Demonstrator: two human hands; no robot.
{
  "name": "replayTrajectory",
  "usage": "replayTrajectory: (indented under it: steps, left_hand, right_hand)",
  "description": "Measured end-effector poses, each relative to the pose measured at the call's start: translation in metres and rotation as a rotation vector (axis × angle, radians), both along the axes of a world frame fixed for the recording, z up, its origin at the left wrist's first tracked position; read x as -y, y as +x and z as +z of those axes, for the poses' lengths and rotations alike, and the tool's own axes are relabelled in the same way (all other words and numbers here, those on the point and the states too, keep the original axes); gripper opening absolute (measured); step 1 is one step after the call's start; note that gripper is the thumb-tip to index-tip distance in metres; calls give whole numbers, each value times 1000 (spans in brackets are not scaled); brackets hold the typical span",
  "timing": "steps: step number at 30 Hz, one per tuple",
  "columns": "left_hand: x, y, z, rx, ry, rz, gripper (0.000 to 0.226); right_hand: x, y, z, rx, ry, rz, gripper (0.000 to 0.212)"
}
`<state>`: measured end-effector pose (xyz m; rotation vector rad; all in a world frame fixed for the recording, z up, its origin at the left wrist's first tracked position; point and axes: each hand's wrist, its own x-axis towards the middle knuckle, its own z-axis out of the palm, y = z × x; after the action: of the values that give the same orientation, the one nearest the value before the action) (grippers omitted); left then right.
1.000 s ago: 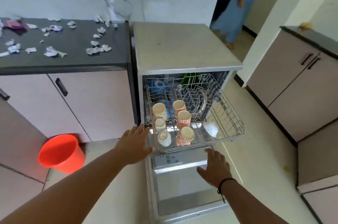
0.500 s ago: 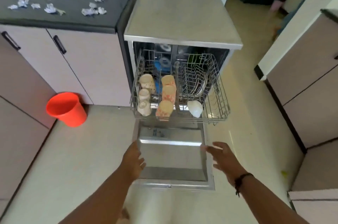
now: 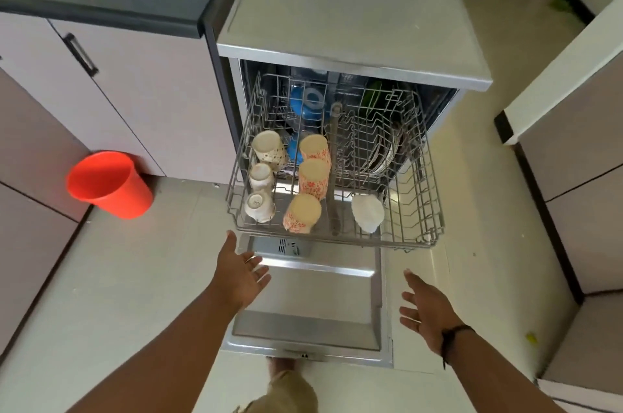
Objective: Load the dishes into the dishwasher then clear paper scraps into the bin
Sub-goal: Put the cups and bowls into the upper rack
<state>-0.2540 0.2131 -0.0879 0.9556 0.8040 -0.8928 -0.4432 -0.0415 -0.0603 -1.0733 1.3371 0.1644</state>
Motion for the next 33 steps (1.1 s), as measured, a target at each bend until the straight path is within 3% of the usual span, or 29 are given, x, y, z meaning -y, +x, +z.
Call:
replayTrajectory:
  steps: [6,8,13,15,17,20,23,24,27,33]
  left_hand:
    - [29,38,-14,-35,-39,110,91]
    - [36,43,-20,-69,-86,189,97]
    - [68,48,-35,-98,-118,341,103]
    - [80,47,-39,-79,-115,397,99]
    - [85,45,-42,-42,-154,454,92]
    - [86,53,-46,-37,-183,509,103]
    - [98,73,-49,-26,-223,522,109]
    - [106,83,-47,-17,-234,529,109]
    - [130,116,-45,41,-323,531,103]
    - [174,187,-58,231,-503,420,93]
  right_hand:
    - [2,46,-26,-1,116,-257,41]
    - [1,57,-33,22,198,-351,43]
    - [32,93,-62,239,459,-609,99]
    - [47,104,-71,311,527,-661,111]
    - [54,109,-77,366,577,-680,102]
    - [62,116,-81,398,623,-651,93]
    - [77,137,-83,448,604,-643,124]
    - [86,148,-83,472,602,-647,123]
    - [112,181,-85,582,607,-633,94]
    - [163,250,-97,744,517,-451,87]
